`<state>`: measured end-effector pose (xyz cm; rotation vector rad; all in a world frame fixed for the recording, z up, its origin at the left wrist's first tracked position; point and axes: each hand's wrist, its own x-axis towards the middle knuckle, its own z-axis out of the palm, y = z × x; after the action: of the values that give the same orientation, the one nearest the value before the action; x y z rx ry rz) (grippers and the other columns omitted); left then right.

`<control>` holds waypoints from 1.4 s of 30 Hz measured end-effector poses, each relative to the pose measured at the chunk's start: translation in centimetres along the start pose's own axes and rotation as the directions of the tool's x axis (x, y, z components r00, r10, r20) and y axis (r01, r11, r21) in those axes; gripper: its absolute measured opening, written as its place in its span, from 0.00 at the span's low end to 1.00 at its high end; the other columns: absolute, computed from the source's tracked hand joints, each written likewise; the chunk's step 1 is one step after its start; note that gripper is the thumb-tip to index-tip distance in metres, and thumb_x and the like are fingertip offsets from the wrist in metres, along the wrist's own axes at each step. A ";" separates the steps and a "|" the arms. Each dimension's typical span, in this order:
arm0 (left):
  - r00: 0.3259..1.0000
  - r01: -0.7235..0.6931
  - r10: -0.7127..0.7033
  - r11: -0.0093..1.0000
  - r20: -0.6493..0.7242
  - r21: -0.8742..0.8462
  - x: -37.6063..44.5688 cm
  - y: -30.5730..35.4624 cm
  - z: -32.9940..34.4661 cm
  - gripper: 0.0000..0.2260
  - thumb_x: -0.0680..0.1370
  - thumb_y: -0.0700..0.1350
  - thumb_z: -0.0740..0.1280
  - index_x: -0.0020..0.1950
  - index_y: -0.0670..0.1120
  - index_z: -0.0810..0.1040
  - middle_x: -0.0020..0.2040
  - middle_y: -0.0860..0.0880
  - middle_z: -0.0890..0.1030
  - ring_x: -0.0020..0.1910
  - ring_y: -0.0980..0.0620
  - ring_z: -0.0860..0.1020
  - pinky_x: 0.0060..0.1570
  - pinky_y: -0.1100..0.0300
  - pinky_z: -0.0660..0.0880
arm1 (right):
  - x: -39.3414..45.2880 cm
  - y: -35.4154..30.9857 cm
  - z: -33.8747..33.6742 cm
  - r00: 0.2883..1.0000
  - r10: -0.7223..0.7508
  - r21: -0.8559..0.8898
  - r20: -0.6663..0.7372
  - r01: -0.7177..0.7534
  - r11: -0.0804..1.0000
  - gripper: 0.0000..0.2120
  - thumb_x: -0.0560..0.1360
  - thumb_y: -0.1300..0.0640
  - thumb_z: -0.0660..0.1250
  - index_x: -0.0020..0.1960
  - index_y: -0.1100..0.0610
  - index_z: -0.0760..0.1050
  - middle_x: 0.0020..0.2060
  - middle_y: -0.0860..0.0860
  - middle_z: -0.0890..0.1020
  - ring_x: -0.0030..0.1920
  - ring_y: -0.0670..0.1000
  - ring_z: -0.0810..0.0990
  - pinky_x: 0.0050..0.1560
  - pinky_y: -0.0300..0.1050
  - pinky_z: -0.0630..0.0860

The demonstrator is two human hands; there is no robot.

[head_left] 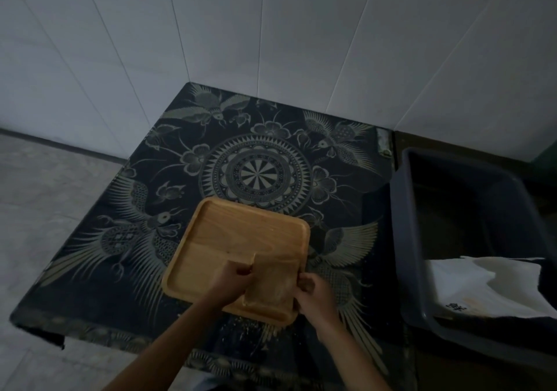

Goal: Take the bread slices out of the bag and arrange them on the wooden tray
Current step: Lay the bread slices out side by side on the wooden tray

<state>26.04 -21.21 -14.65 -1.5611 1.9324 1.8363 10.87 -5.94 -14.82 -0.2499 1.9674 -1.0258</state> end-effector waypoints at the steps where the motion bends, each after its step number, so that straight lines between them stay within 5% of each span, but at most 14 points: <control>1: 1.000 -0.001 0.001 1.000 -0.013 0.002 -0.1 0.0 0.0 0.09 0.78 0.44 0.69 0.46 0.41 0.87 0.46 0.36 0.86 0.51 0.33 0.83 0.43 0.47 0.79 | -0.1 0.0 0.0 1.000 0.007 0.018 0.007 -0.008 1.000 0.16 0.73 0.48 0.78 0.57 0.51 0.80 0.52 0.49 0.86 0.51 0.51 0.86 0.54 0.59 0.85; 5: 0.998 0.028 -0.030 0.999 -0.052 -0.036 -0.4 0.0 -0.2 0.08 0.78 0.43 0.70 0.55 0.46 0.87 0.48 0.46 0.87 0.48 0.46 0.85 0.52 0.47 0.82 | -0.2 -0.5 -0.1 0.999 0.035 0.082 0.036 -0.038 0.996 0.17 0.72 0.49 0.79 0.57 0.49 0.78 0.53 0.49 0.85 0.52 0.51 0.86 0.54 0.59 0.85; 8: 0.996 0.071 -0.075 0.993 -0.042 -0.090 -0.6 0.2 -0.8 0.09 0.79 0.42 0.70 0.58 0.43 0.85 0.51 0.46 0.85 0.49 0.48 0.84 0.49 0.53 0.83 | -0.1 -0.8 -0.1 0.996 0.064 0.085 0.068 -0.069 0.994 0.17 0.72 0.49 0.80 0.56 0.48 0.78 0.53 0.50 0.85 0.52 0.52 0.85 0.55 0.59 0.85; 13: 0.991 0.137 -0.136 0.960 0.023 -0.244 -1.3 0.1 -3.3 0.12 0.78 0.41 0.72 0.62 0.42 0.81 0.57 0.43 0.82 0.57 0.44 0.81 0.50 0.56 0.80 | -0.6 -2.1 0.8 0.994 -0.006 0.080 0.109 -0.002 0.997 0.13 0.72 0.49 0.80 0.53 0.47 0.80 0.50 0.46 0.86 0.48 0.45 0.85 0.37 0.37 0.83; 16: 0.991 0.130 -0.136 0.952 -0.002 -0.276 -1.5 -0.5 -5.3 0.11 0.79 0.41 0.72 0.61 0.43 0.81 0.57 0.44 0.82 0.55 0.46 0.81 0.51 0.54 0.78 | -0.8 -3.2 3.0 0.992 -0.036 0.072 0.125 0.027 0.997 0.11 0.73 0.51 0.79 0.51 0.46 0.79 0.51 0.48 0.85 0.50 0.48 0.85 0.49 0.51 0.86; 19: 0.992 0.086 -0.109 0.958 -0.069 -0.273 -1.1 -1.6 -8.0 0.09 0.78 0.41 0.72 0.58 0.44 0.82 0.55 0.43 0.84 0.50 0.49 0.82 0.46 0.59 0.79 | -0.7 -4.9 6.1 0.990 -0.063 -0.012 0.129 0.065 0.998 0.12 0.75 0.51 0.78 0.51 0.43 0.75 0.48 0.44 0.83 0.48 0.43 0.83 0.47 0.44 0.84; 24: 0.982 0.064 -0.093 0.984 -0.166 -0.169 0.2 -3.9 -12.8 0.12 0.75 0.42 0.76 0.58 0.42 0.84 0.46 0.46 0.86 0.41 0.52 0.84 0.39 0.63 0.79 | -0.3 -6.8 11.6 0.993 -0.044 -0.086 0.113 0.054 0.995 0.14 0.77 0.49 0.75 0.57 0.45 0.73 0.48 0.40 0.80 0.46 0.39 0.80 0.39 0.35 0.77; 27: 0.980 0.060 -0.080 0.992 -0.182 -0.113 1.3 -4.9 -15.2 0.11 0.73 0.42 0.77 0.55 0.43 0.85 0.44 0.45 0.86 0.42 0.49 0.85 0.42 0.57 0.83 | 0.1 -7.3 14.8 0.997 -0.012 -0.117 0.072 0.021 0.993 0.13 0.77 0.49 0.74 0.58 0.48 0.74 0.48 0.43 0.81 0.47 0.44 0.81 0.46 0.44 0.82; 30: 0.982 0.067 -0.076 0.996 -0.172 -0.060 2.1 -6.0 -16.6 0.08 0.72 0.43 0.78 0.51 0.45 0.86 0.44 0.44 0.87 0.46 0.45 0.87 0.48 0.49 0.85 | 0.4 -7.4 17.3 0.998 0.057 -0.182 0.040 -0.049 0.982 0.08 0.78 0.54 0.73 0.50 0.49 0.73 0.47 0.47 0.80 0.46 0.48 0.81 0.51 0.51 0.84; 33: 0.985 0.039 -0.031 0.998 -0.172 0.039 2.4 -6.7 -17.1 0.03 0.70 0.42 0.78 0.43 0.48 0.88 0.38 0.47 0.88 0.41 0.47 0.87 0.48 0.48 0.85 | 0.9 -7.1 18.6 0.997 0.076 -0.255 -0.024 -0.079 0.964 0.13 0.78 0.60 0.71 0.43 0.46 0.70 0.42 0.46 0.78 0.41 0.45 0.78 0.46 0.47 0.82; 39: 0.986 -0.002 0.023 0.992 -0.167 0.128 2.5 -7.0 -17.3 0.05 0.71 0.43 0.77 0.46 0.48 0.89 0.40 0.52 0.88 0.41 0.56 0.85 0.49 0.55 0.84 | 0.6 -6.2 19.1 0.992 0.122 -0.277 -0.039 -0.128 0.952 0.06 0.81 0.59 0.68 0.52 0.51 0.71 0.43 0.47 0.77 0.41 0.45 0.77 0.34 0.41 0.75; 42: 0.983 -0.038 0.067 0.986 -0.173 0.163 2.4 -7.0 -17.1 0.06 0.73 0.42 0.75 0.49 0.49 0.89 0.39 0.55 0.86 0.40 0.62 0.83 0.42 0.67 0.80 | 0.5 -5.9 19.2 0.994 0.096 -0.284 -0.056 -0.108 0.953 0.06 0.82 0.56 0.67 0.53 0.49 0.69 0.41 0.43 0.76 0.38 0.42 0.75 0.30 0.38 0.71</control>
<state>39.19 -34.32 -16.19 -1.6894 2.1552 1.5622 24.29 -20.82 -15.95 -0.2837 2.1418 -0.6816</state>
